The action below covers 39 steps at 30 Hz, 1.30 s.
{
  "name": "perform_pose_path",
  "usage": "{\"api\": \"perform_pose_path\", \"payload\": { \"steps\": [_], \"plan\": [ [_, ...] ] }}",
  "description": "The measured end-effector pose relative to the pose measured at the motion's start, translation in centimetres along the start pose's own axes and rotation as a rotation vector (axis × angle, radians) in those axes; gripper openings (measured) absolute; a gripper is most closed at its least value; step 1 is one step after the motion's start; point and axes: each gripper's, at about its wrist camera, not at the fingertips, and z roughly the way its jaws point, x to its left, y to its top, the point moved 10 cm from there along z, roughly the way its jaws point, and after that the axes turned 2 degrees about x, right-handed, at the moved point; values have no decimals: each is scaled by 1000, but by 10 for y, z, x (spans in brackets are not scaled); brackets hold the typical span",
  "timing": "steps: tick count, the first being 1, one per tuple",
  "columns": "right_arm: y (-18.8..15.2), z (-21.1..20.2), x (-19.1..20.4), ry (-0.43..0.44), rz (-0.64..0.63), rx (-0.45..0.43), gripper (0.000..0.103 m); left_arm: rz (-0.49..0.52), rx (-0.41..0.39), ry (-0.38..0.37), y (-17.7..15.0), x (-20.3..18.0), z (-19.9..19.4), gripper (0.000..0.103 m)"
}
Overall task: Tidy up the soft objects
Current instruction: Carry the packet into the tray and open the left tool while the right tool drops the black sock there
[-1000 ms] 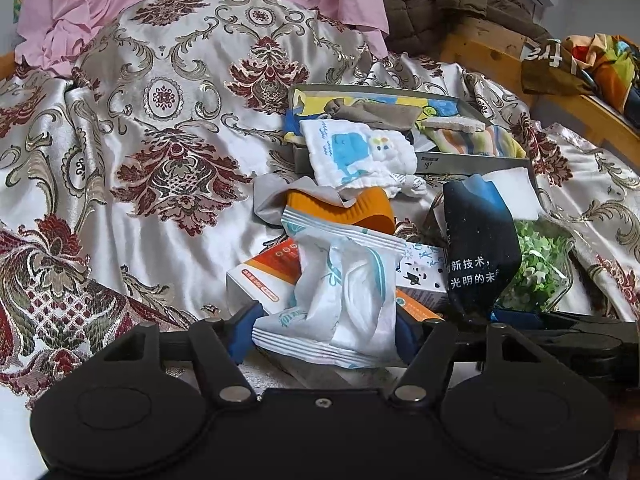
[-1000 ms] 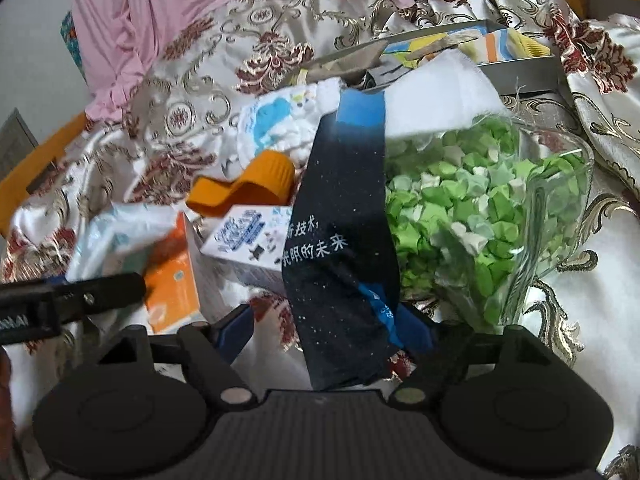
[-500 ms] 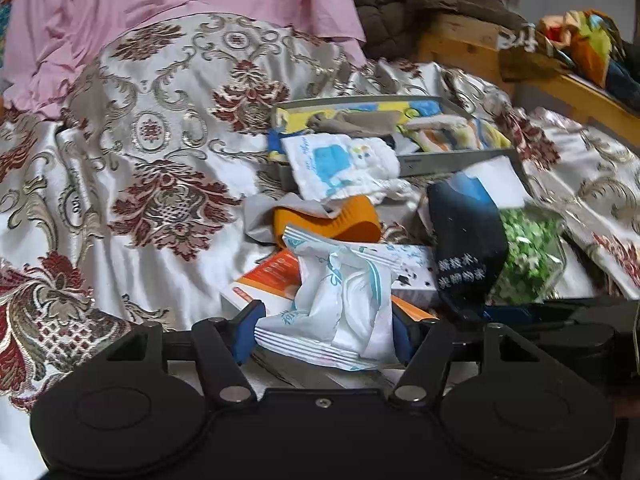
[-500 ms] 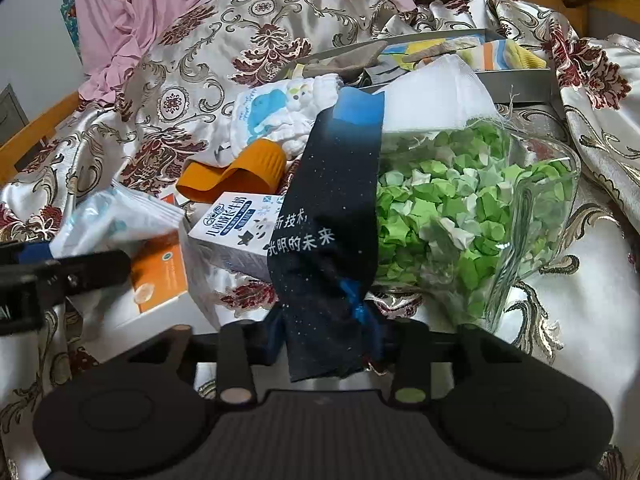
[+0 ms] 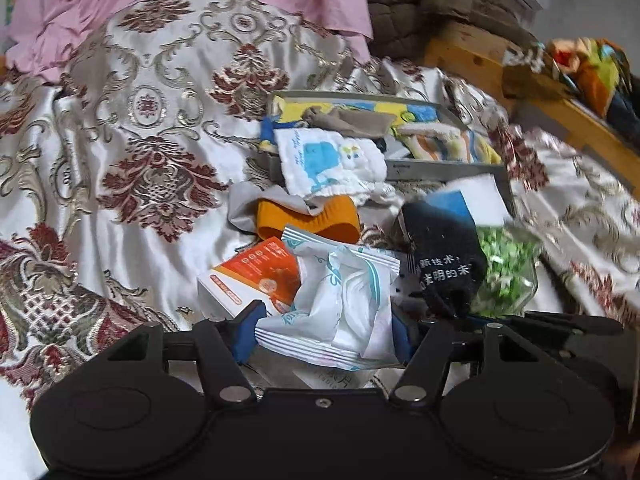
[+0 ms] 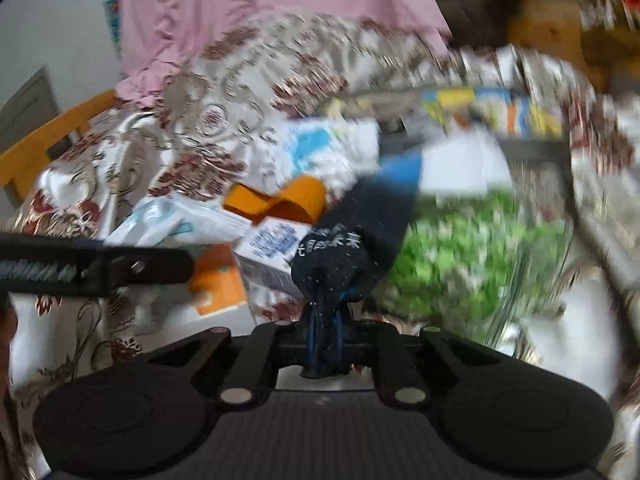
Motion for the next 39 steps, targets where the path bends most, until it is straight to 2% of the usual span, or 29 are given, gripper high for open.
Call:
{"api": "perform_pose_path", "payload": {
  "steps": [8, 15, 21, 25, 30, 39],
  "plan": [
    [28, -51, 18, -57, -168, -141, 10, -20, -66, 5, 17, -7, -26, 65],
    [70, -85, 19, -46, -231, -167, 10, -60, -148, -11, 35, -13, -51, 65],
    [120, -98, 13, -12, -304, -220, 11, -93, -242, -14, 52, -12, -65, 65],
    [145, -82, -4, 22, -291, -286, 11, -114, -258, 11, 68, -7, -57, 65],
    [176, -41, -48, 66, -137, -358, 11, -78, -308, 31, 109, -9, -35, 65],
    [220, 43, -141, 41, 38, -339, 11, -83, -282, 54, 202, -19, 80, 65]
  ]
}}
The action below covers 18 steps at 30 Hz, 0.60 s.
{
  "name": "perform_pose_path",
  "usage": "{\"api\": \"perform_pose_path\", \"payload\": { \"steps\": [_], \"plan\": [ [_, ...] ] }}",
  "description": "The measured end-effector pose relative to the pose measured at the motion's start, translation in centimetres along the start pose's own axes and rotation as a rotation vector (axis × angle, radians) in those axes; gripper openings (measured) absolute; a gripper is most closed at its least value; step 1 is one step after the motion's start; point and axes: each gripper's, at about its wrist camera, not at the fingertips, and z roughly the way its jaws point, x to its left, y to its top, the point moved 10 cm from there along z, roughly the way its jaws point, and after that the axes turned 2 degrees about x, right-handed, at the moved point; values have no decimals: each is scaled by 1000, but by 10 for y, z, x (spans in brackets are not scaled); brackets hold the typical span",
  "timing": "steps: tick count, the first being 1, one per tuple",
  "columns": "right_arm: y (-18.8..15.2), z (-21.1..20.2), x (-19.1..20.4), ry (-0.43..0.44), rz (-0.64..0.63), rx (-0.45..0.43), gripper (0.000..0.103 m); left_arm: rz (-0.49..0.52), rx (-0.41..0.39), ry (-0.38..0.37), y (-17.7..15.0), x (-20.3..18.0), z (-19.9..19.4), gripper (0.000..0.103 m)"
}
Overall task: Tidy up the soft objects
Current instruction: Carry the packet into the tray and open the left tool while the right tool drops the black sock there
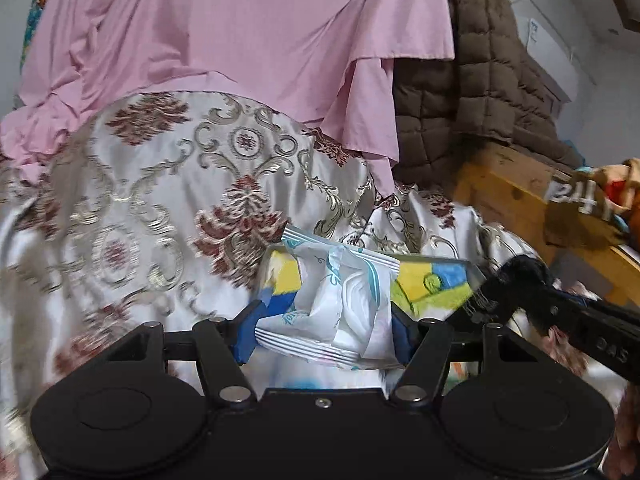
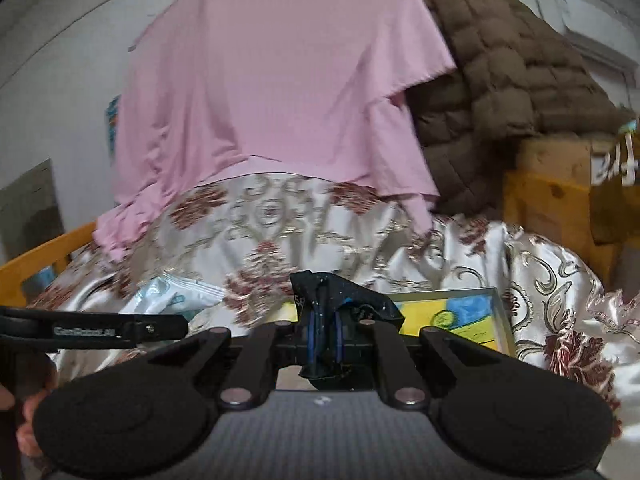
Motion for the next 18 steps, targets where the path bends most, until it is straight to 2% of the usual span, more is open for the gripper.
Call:
{"api": "perform_pose_path", "payload": {
  "steps": [5, 9, 14, 18],
  "plan": [
    [5, 39, -40, -14, 133, -16, 11, -10, 32, -11, 12, -25, 64, 65],
    [-5, 61, -66, -27, 208, 24, 11, 30, 57, -12, 10, -44, 100, 65],
    [-14, 73, -97, -28, 319, 59, 11, 42, 97, -1, 1, -57, 134, 65],
    [-21, 77, -109, -40, 335, 86, 11, 60, 131, 3, -11, -68, 150, 65]
  ]
}}
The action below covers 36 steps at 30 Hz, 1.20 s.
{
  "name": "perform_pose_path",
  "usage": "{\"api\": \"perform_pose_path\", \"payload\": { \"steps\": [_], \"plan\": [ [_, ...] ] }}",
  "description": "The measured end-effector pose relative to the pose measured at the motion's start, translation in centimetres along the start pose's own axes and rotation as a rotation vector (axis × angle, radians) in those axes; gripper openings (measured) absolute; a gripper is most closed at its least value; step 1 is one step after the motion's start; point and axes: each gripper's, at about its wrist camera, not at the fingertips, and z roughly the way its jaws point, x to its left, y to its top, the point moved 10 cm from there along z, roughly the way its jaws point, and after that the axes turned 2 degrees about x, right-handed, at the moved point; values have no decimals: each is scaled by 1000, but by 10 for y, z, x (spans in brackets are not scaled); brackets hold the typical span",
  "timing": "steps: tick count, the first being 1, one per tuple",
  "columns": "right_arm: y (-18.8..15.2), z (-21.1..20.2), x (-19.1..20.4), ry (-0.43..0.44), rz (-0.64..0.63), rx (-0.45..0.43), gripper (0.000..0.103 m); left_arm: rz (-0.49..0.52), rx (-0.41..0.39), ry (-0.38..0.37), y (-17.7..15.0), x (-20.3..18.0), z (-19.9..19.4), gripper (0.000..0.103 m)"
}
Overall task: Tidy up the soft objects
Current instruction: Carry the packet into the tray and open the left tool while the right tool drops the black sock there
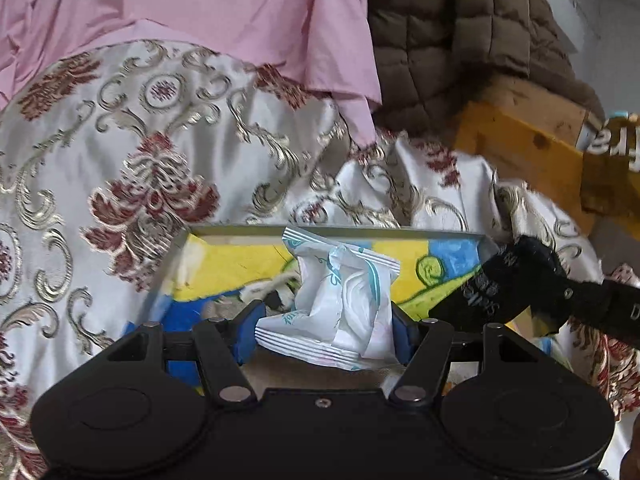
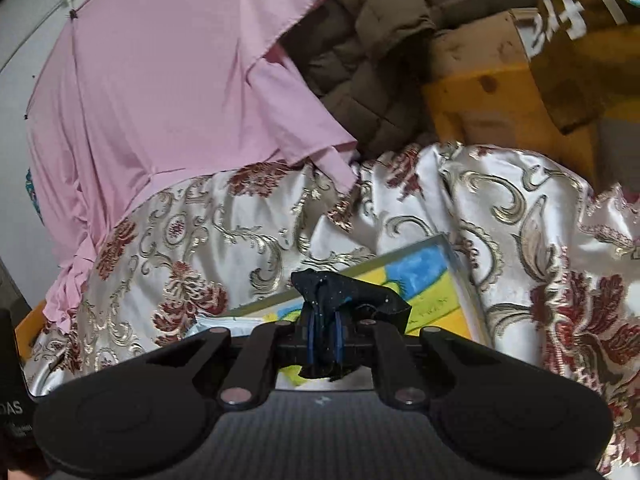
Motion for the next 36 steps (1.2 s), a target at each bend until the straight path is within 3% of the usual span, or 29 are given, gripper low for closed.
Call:
{"api": "perform_pose_path", "payload": {
  "steps": [15, 22, 36],
  "plan": [
    [-28, 1, -25, -22, 17, 112, 22, 109, 54, 60, -25, -23, 17, 66],
    [-28, -4, -23, -18, 12, 128, 47, 120, 63, 73, -28, -23, 12, 69],
    [-17, -52, -4, -17, -18, 87, 77, 76, 44, 83, -32, -8, -41, 82]
  ]
}}
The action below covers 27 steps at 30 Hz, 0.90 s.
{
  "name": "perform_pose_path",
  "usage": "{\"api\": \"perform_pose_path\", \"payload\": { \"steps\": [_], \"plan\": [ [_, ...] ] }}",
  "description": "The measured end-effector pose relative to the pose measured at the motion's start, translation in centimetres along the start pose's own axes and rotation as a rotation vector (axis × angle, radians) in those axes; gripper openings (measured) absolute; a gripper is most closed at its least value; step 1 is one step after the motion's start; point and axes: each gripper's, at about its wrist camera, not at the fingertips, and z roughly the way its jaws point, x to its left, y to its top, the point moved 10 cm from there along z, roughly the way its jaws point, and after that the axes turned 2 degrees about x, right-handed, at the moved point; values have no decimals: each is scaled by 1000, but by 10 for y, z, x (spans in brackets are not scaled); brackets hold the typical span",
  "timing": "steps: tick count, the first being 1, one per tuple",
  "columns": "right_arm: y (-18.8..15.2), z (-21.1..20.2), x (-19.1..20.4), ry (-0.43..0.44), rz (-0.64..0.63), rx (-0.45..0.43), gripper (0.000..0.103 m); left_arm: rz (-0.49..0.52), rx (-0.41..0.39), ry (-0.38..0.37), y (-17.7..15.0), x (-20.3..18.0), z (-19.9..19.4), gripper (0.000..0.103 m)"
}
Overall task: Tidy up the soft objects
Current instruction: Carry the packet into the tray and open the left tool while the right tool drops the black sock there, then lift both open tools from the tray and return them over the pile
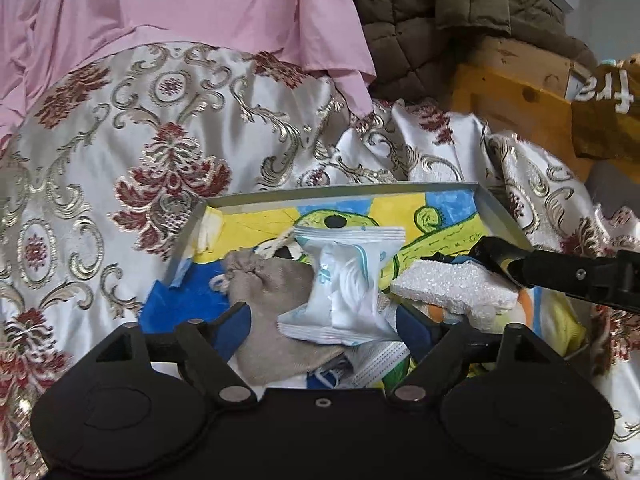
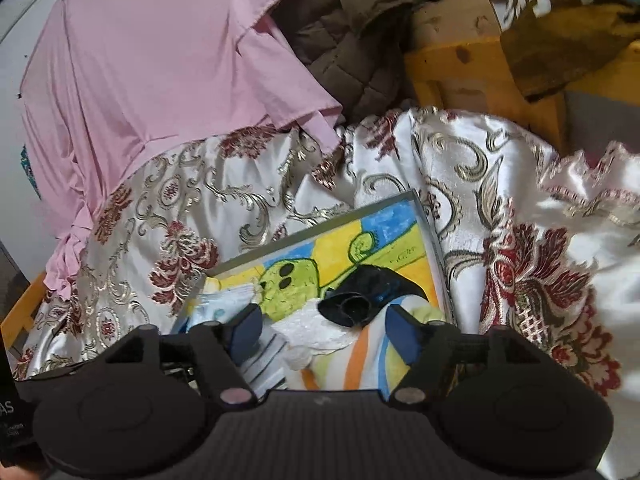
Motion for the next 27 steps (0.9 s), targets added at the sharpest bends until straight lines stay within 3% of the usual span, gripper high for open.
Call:
{"api": "perform_pose_path", "payload": {
  "steps": [13, 20, 27],
  "plan": [
    [13, -97, 42, -8, -141, -144, 97, -79, -134, 10, 5, 25, -114, 94],
    [-11, -141, 62, -15, -178, -163, 101, -125, -201, 14, -9, 36, -182, 98],
    [-41, -183, 81, -13, -219, -175, 102, -133, -223, 24, -48, 39, -229, 99]
  ]
}}
